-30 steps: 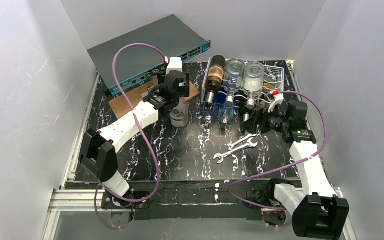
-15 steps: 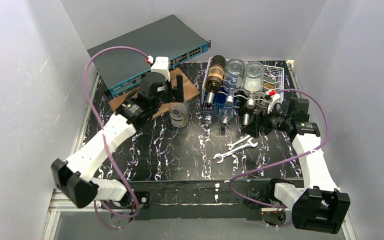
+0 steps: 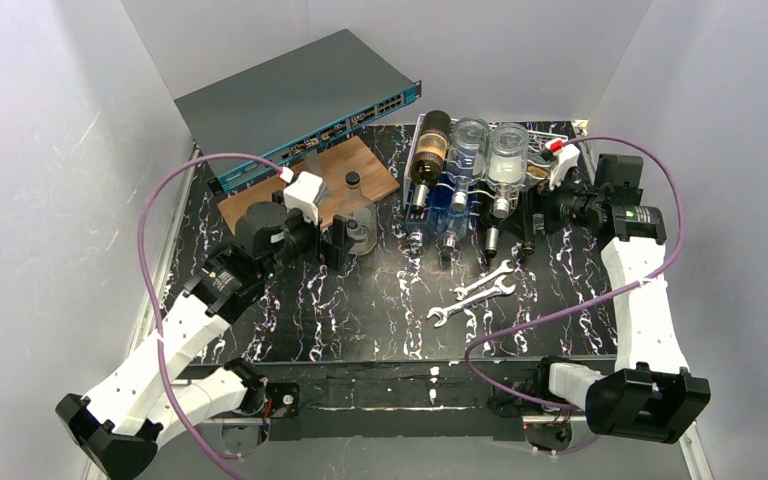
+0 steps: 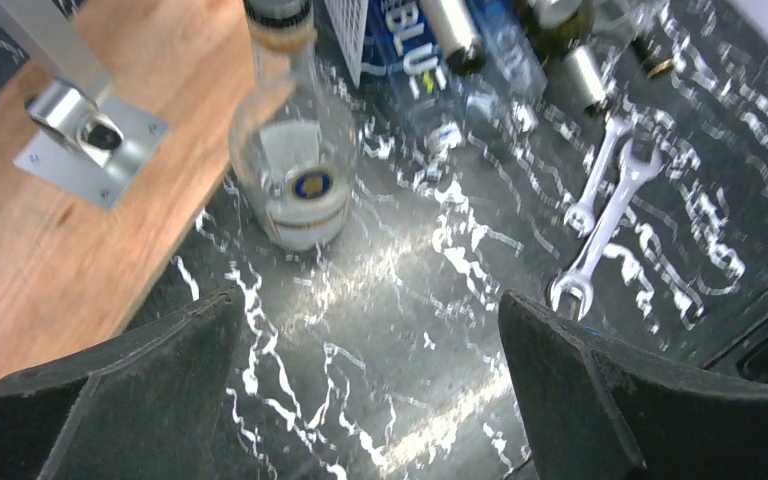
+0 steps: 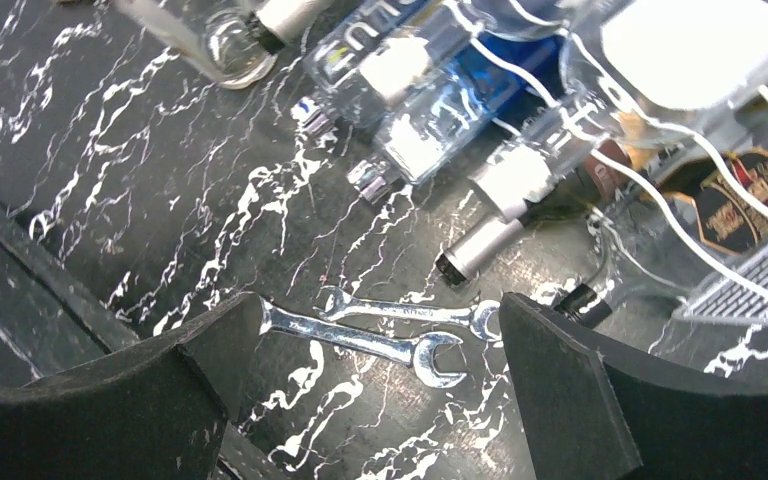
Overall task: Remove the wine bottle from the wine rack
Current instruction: Pick up the wine bottle from the wine rack.
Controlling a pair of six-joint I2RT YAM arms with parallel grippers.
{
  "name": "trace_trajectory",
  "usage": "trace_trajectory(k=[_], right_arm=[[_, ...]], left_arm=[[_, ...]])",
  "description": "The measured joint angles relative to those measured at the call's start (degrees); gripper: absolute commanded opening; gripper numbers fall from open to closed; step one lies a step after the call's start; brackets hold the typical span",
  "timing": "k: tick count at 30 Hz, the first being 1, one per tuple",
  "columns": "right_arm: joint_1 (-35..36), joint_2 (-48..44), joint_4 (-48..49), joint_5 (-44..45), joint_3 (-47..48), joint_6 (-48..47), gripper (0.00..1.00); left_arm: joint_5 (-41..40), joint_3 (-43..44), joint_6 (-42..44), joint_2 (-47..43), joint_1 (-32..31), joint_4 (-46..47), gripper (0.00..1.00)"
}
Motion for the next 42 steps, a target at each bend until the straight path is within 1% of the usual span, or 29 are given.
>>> trace_trajectory(k=[3,6,11,13,16,21,25,28,32,42], right_arm=[[0.0,1.4,1.7,3.6,0.5,4.0,0.98],[0.0,3.8,3.1,6.8,0.7,7.5,0.98],[0.1,8.4,6.1,12.0,1.4,12.7,0.98],[0.8,9.8,7.7,15.6,1.5,14.9,0.98],[2.8,11.6,10.5,20.9,1.5,18.5,0.98],[8.7,14.0,14.8,29.4,1.5,23.9,0.98],[12.3,16.0,18.3,35.0,1.5,27.9,0.92],[13.0,17.5,20.5,39.4,1.5,30.6,0.86],[13.1,19.7,22.1,43.6,1.5,33.2,0.76],[13.6,20.4,28.7,46.4,-2.0,36.7,0.69]], left_arm=[[0.8,-4.4,1.3,-1.5,0.0,0.5,0.98],[0.6,-9.4,2.6,-4.8,0.0,2.3,0.98],[-1.4,-16.2,4.5,-11.7,0.0,6.3,0.98],[-2.2,-17.8,4.7,-13.2,0.0,7.2,0.98],[-2.3,-20.2,4.5,-15.3,0.3,7.7,0.98],[-2.9,-21.5,5.1,-17.1,0.3,7.7,0.98],[-4.4,-21.5,6.0,-16.9,0.4,7.7,0.98],[-4.9,-21.5,6.4,-16.5,0.5,7.6,0.98],[-5.2,-21.5,6.8,-16.3,0.5,7.6,0.98],[-6.0,-21.5,7.0,-15.7,0.6,7.2,0.98]])
